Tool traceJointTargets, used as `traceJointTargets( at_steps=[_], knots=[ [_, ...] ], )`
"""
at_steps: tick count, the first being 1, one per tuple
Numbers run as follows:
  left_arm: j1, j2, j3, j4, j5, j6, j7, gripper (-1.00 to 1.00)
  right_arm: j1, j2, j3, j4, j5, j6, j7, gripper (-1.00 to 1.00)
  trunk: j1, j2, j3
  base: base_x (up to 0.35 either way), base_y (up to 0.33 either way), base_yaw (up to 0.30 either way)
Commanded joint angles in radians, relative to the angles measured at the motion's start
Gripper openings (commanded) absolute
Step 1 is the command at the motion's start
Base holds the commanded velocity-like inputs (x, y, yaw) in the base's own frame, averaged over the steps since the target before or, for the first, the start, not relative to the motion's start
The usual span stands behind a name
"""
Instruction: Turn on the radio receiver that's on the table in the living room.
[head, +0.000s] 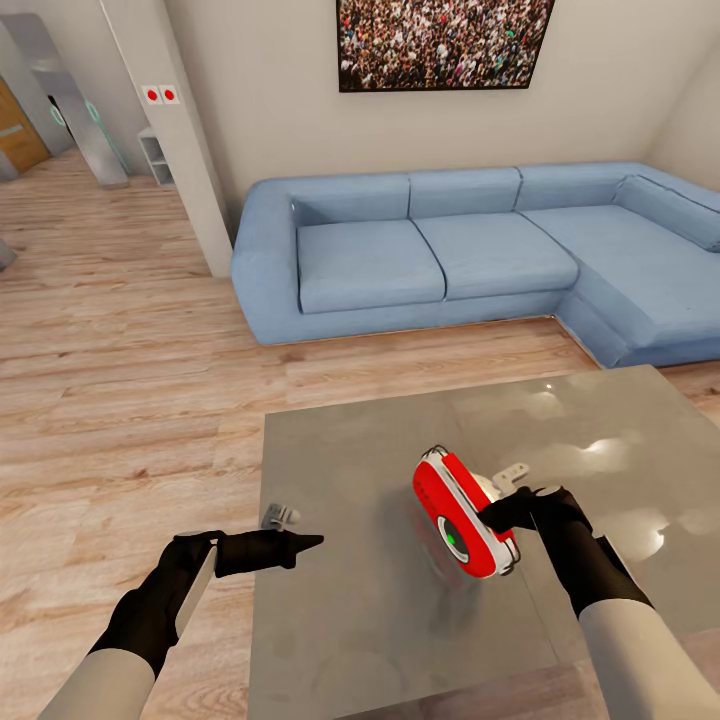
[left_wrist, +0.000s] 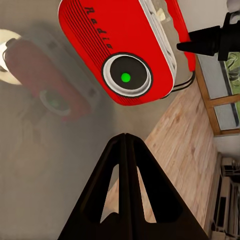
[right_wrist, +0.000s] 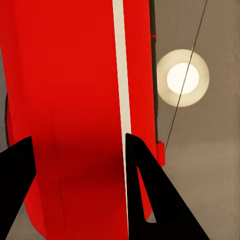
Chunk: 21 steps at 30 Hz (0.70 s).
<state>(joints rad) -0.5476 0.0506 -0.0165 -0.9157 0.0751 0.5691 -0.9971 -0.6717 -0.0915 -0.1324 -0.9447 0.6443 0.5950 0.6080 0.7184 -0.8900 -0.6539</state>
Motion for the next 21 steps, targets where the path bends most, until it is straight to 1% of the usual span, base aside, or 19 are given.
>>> traceJointTargets(
  at_steps=[1,8,10,15,21],
  knots=[
    [0.0,0.0,0.0,0.0,0.0,0.0,0.0,-1.0,0.0,0.0,0.0,0.0,-0.003,0.0,0.0,-1.0,0.0,0.0,0.0,0.0,0.0,0.0],
    [0.0,0.0,0.0,0.0,0.0,0.0,0.0,-1.0,0.0,0.001,0.0,0.0,-0.003,0.0,0.0,-1.0,0.0,0.0,0.0,0.0,0.0,0.0],
    [0.001,0.004,0.002,0.009,-0.002,0.0,-0.004,-1.0,0.0,0.008,-0.001,0.007,-0.003,-0.005,-0.002,-1.0,0.0,0.0,0.0,0.0,0.0,0.0],
    [0.0,0.004,0.003,0.008,-0.002,0.0,-0.004,-1.0,0.0,0.008,0.0,0.005,-0.003,-0.002,-0.001,-1.0,0.0,0.0,0.0,0.0,0.0,0.0],
    [0.001,0.002,0.003,0.008,-0.001,0.0,0.005,-1.0,0.0,0.007,0.001,-0.025,-0.003,0.002,0.002,-1.0,0.0,0.0,0.0,0.0,0.0,0.0]
  ],
)
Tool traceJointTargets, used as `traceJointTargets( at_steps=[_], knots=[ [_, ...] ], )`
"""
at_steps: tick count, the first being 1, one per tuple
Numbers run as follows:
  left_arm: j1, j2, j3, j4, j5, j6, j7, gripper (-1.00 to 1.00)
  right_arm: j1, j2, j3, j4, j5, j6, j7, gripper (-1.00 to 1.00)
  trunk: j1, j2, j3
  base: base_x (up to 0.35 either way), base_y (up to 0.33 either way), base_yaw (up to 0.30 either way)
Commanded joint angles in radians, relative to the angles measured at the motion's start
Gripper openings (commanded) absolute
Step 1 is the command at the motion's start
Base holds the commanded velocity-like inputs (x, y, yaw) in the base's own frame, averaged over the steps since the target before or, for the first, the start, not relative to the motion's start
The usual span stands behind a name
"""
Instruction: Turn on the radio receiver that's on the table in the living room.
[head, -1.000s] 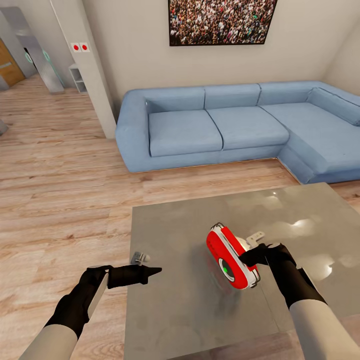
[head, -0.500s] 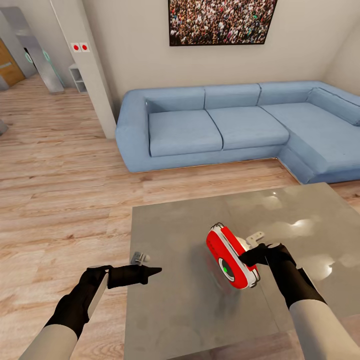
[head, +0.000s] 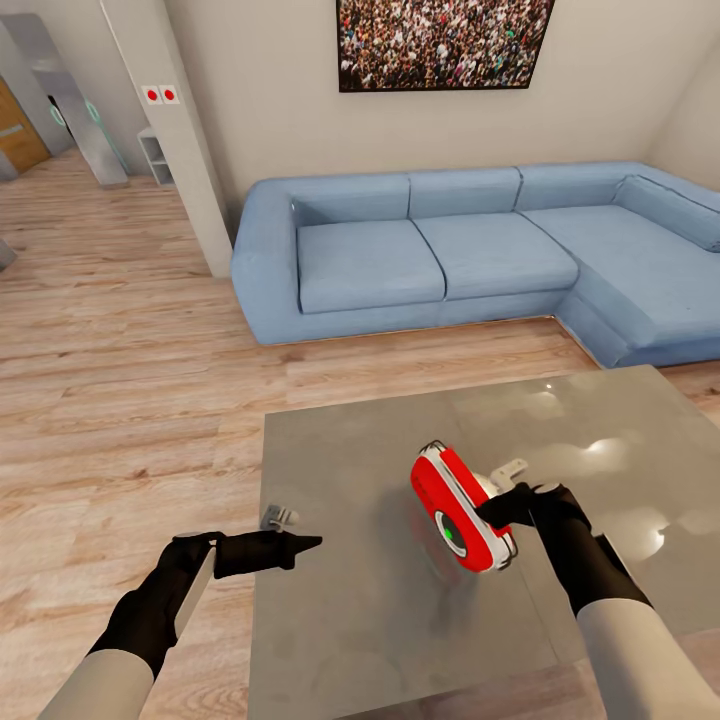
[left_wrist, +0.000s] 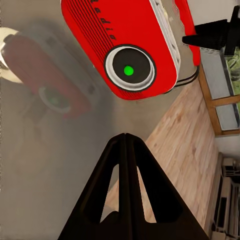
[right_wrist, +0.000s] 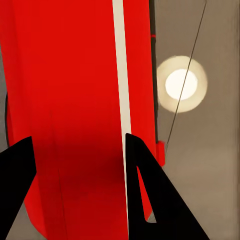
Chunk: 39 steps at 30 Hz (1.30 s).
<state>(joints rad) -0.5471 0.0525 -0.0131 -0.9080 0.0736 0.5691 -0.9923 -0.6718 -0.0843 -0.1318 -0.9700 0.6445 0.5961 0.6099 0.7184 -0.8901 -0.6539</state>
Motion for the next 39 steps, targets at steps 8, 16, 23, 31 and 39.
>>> traceJointTargets(
  at_steps=[8,16,23,31,39],
  knots=[
    [0.0,0.0,0.001,0.0,0.0,0.0,0.001,-1.0,0.0,0.0,0.0,-0.039,-0.004,0.003,0.0,-1.0,0.0,0.0,0.0,0.0,0.0,0.0],
    [0.0,0.0,0.0,0.0,0.0,0.0,0.001,-1.0,0.0,0.0,-0.002,-0.041,-0.005,0.008,-0.005,-1.0,0.0,0.0,0.0,0.0,0.0,0.0],
    [0.0,-0.001,0.0,0.0,0.0,0.0,0.001,-1.0,0.0,0.001,0.001,-0.033,-0.006,0.012,-0.021,-1.0,0.0,0.0,0.0,0.0,0.0,0.0],
    [0.0,-0.002,0.0,0.0,0.0,0.0,0.001,-1.0,0.0,0.0,0.0,-0.026,-0.009,0.013,-0.076,-1.0,0.0,0.0,0.0,0.0,0.0,0.0],
    [0.0,-0.002,0.0,-0.001,0.0,0.0,0.001,-1.0,0.0,0.0,0.0,-0.026,-0.009,0.013,-0.086,-1.0,0.0,0.0,0.0,0.0,0.0,0.0]
  ],
)
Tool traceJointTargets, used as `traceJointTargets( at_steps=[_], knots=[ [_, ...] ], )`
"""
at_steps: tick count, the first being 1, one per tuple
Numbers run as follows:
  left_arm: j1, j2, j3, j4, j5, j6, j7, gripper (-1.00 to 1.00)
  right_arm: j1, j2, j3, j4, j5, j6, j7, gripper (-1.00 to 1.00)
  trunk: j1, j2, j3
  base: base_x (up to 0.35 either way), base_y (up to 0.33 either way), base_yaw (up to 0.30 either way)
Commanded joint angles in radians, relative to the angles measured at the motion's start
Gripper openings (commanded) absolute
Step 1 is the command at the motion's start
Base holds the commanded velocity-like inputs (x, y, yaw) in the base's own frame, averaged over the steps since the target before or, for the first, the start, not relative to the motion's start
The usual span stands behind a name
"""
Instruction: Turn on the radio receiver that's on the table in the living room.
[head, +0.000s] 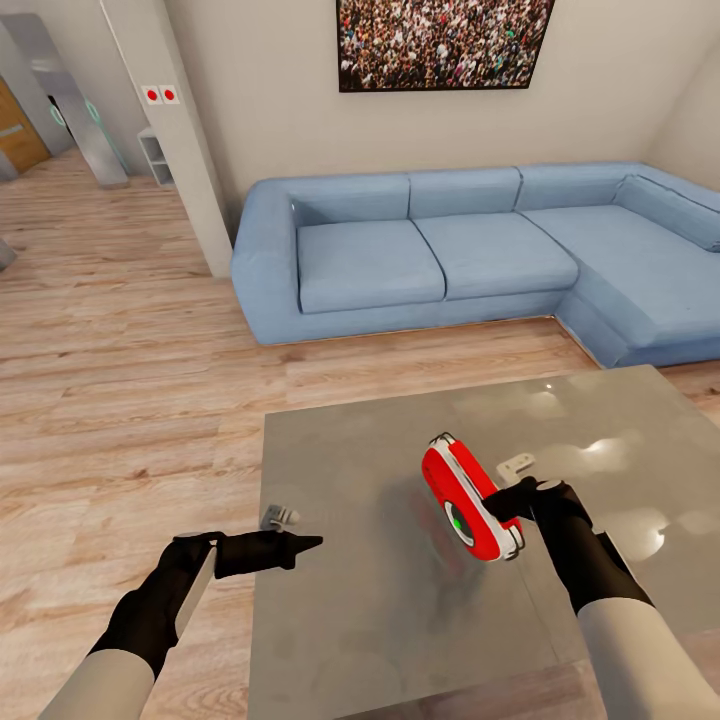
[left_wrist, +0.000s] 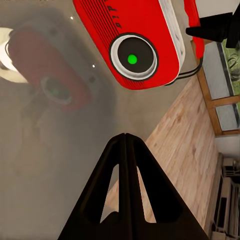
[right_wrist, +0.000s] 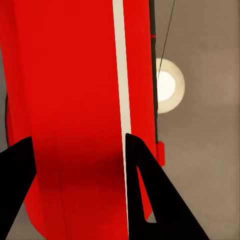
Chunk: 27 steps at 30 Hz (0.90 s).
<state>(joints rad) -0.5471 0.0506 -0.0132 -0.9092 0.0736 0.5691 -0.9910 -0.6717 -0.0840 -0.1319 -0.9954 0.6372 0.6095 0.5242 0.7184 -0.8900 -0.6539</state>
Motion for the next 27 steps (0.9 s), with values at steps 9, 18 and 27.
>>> traceJointTargets(
  at_steps=[9,18,27],
  knots=[
    [0.0,0.0,0.0,0.0,0.0,0.0,0.0,-1.0,0.0,0.0,0.0,0.011,-0.002,0.0,-0.01,-1.0,0.0,0.0,0.0,0.0,0.0,0.0],
    [0.0,0.0,0.0,0.001,0.0,0.0,0.0,-1.0,0.0,0.0,-0.001,0.08,-0.004,-0.009,-0.03,-1.0,0.0,0.0,0.0,0.0,0.0,0.0],
    [0.0,0.0,0.001,0.001,0.0,0.0,0.0,-1.0,0.0,0.0,-0.003,0.087,-0.004,-0.013,-0.03,-1.0,0.0,0.0,0.0,0.0,0.0,0.0]
  ],
)
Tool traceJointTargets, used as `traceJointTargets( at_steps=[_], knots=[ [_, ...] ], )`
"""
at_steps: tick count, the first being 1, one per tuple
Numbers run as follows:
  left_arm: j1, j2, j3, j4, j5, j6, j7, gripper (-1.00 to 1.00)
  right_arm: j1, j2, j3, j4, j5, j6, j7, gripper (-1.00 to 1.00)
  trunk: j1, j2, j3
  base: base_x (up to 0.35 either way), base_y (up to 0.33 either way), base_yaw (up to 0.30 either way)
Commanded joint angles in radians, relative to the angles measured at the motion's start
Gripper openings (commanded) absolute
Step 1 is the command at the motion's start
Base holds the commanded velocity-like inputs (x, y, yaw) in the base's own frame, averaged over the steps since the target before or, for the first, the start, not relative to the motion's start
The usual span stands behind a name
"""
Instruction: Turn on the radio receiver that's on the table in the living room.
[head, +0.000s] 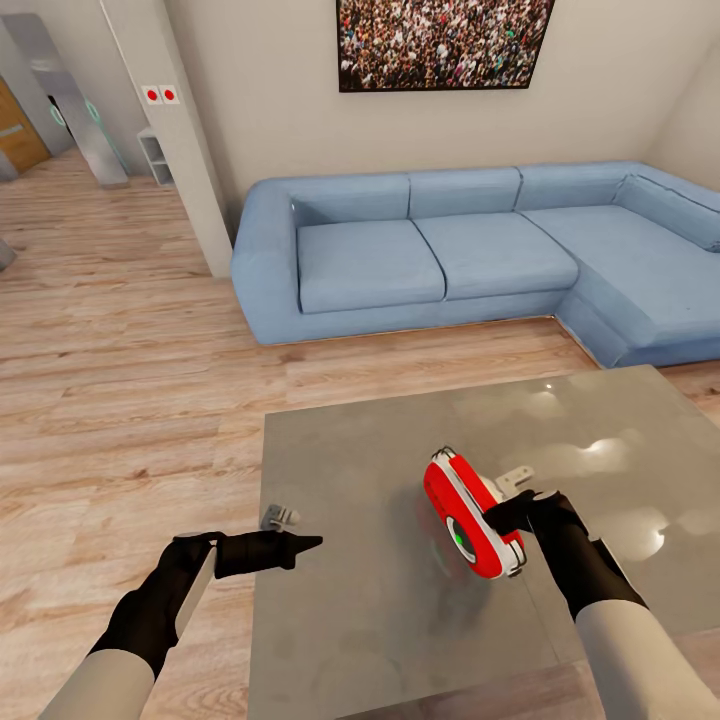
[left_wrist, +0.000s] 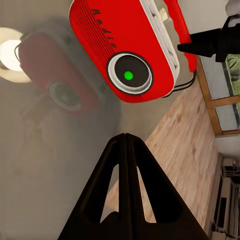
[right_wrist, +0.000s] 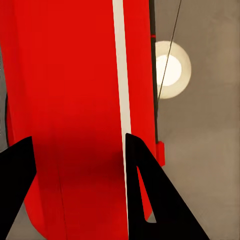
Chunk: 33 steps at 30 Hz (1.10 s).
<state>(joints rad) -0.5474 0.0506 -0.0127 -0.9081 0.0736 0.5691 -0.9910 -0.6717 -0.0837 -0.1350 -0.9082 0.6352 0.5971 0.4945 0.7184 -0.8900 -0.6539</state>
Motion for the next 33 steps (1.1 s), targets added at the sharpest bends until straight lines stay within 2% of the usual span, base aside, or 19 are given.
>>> traceJointTargets(
  at_steps=[1,33],
  knots=[
    [0.0,0.0,0.0,0.0,0.0,0.0,0.0,-1.0,0.0,0.0,0.0,0.0,-0.002,0.0,-0.001,-1.0,0.0,0.0,0.0,0.0,0.0,0.0],
    [0.001,0.0,-0.001,0.0,0.0,0.0,0.0,-1.0,0.0,0.002,-0.009,0.0,-0.005,-0.037,-0.011,-1.0,0.0,0.0,0.0,0.0,0.0,0.0]
  ],
)
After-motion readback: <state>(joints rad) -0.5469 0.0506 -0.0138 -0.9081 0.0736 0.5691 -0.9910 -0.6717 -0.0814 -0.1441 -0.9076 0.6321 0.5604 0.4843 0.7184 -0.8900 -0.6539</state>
